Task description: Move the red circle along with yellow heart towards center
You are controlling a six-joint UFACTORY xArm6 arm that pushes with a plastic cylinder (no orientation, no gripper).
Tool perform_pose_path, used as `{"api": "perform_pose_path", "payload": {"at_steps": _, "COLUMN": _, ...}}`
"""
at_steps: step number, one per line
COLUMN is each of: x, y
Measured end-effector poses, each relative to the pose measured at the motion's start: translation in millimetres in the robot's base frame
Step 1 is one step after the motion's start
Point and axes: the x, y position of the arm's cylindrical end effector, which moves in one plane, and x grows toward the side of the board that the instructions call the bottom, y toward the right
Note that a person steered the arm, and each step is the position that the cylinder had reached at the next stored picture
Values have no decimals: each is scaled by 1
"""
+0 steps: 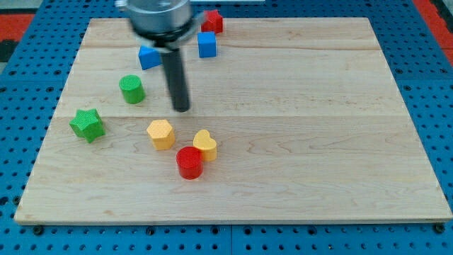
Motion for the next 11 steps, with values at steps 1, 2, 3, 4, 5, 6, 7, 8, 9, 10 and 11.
{"api": "perform_pose_path", "payload": {"at_steps": 1, "x": -31, "y": -97}}
{"api": "perform_pose_path", "payload": {"at_steps": 2, "x": -35, "y": -126}}
{"api": "perform_pose_path", "payload": {"at_steps": 3, "x": -30, "y": -77}}
{"api": "perform_pose_path", "payload": {"at_steps": 4, "x": -16, "y": -5}}
{"api": "perform_pose_path", "payload": {"at_steps": 5, "x": 33, "y": 38}}
{"api": "perform_pose_path", "payload": {"at_steps": 6, "x": 102, "y": 98}}
{"api": "perform_pose_path", "payload": {"at_steps": 7, "x": 162, "y": 63}}
{"api": "perform_pose_path", "payload": {"at_steps": 8, "x": 162, "y": -4}}
{"api": "perform_pose_path", "payload": {"at_steps": 9, "x": 159, "y": -23}}
{"api": "perform_pose_path", "payload": {"at_steps": 10, "x": 144, "y": 20}}
{"api": "perform_pose_path", "payload": {"at_steps": 11, "x": 125, "y": 46}}
